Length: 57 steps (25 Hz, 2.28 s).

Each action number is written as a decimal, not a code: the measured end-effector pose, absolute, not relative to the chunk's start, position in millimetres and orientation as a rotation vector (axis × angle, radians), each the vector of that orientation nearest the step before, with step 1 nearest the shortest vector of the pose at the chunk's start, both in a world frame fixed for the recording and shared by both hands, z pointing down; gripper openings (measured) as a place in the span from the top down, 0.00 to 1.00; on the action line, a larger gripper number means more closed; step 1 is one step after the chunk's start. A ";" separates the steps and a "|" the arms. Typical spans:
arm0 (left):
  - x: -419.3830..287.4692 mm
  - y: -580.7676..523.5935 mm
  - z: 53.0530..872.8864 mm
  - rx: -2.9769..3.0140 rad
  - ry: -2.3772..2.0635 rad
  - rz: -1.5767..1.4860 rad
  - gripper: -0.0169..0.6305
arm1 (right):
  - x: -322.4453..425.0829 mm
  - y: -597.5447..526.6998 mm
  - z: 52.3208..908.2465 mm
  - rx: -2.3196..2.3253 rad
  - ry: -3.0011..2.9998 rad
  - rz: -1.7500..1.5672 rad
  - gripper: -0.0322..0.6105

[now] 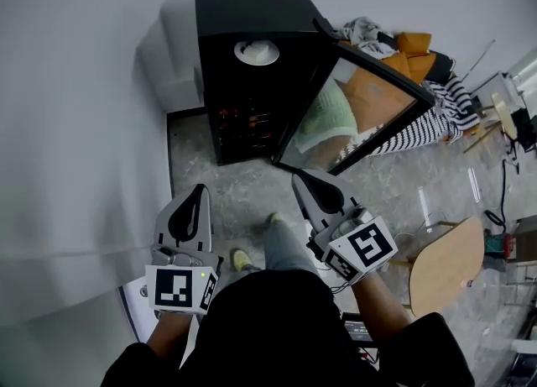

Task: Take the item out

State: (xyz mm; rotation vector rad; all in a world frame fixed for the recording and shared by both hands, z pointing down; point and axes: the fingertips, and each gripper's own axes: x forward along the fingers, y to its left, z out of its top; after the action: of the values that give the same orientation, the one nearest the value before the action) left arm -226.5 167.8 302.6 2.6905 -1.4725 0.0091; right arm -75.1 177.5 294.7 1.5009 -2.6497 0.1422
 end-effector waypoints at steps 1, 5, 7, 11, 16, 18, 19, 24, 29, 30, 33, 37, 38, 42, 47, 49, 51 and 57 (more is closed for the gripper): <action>-227.7 166.1 304.1 2.690 -1.474 0.004 0.96 | -75.9 176.0 295.6 1.500 -2.651 0.141 0.94; -233.9 162.4 305.7 2.683 -1.493 0.005 0.96 | -80.3 171.2 294.9 1.490 -2.663 0.141 0.94; -235.9 158.7 306.5 2.686 -1.502 0.010 0.96 | -82.0 166.3 295.9 1.490 -2.677 0.146 0.94; -237.5 149.1 313.2 2.680 -1.506 0.028 0.96 | -84.0 155.4 303.5 1.481 -2.691 0.155 0.94; -229.3 124.4 310.8 2.683 -1.499 0.045 0.96 | -76.9 130.1 308.2 1.475 -2.693 0.207 0.94; -224.4 112.3 310.2 2.682 -1.493 0.054 0.96 | -73.0 117.0 309.9 1.472 -2.691 0.215 0.94; -221.6 105.4 310.5 2.682 -1.488 0.060 0.96 | -71.1 109.8 311.3 1.472 -2.690 0.221 0.94; -201.6 66.3 318.4 2.690 -1.455 0.096 0.96 | -56.3 72.6 325.4 1.473 -2.678 0.265 0.94; -186.7 29.8 326.7 2.671 -1.449 0.134 0.96 | -36.7 31.6 334.7 1.493 -2.689 0.344 0.94; -184.3 23.3 328.4 2.668 -1.448 0.147 0.96 | -33.8 23.7 335.4 1.495 -2.693 0.354 0.94; -176.9 2.9 330.7 2.666 -1.450 0.176 0.96 | -26.3 1.1 338.0 1.490 -2.697 0.365 0.94; -164.5 -20.7 329.1 2.650 -1.453 0.195 0.96 | -17.5 -22.1 338.5 1.476 -2.699 0.393 0.94; -160.8 -26.2 328.1 2.650 -1.450 0.199 0.96 | -15.1 -27.3 338.0 1.473 -2.697 0.395 0.94; -146.5 -51.9 319.3 2.665 -1.448 0.198 0.96 | -2.0 -53.8 331.2 1.469 -2.707 0.378 0.94; -126.5 -78.4 313.7 2.676 -1.453 0.201 0.96 | 21.7 -81.3 322.9 1.476 -2.719 0.362 0.94; -117.7 -86.5 313.6 2.677 -1.453 0.206 0.96 | 28.9 -90.2 323.2 1.466 -2.720 0.366 0.94; -108.8 -92.8 315.1 2.676 -1.450 0.211 0.96 | 35.7 -97.1 324.2 1.457 -2.722 0.366 0.94; -91.2 -115.4 315.4 2.670 -1.463 0.228 0.96 | 52.7 -120.7 325.4 1.454 -2.739 0.376 0.94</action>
State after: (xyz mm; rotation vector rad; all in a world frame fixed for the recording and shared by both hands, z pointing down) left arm -91.2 -115.4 315.4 2.6695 -1.4628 0.2280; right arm 52.7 -120.7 325.4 1.4543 -2.7391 0.3763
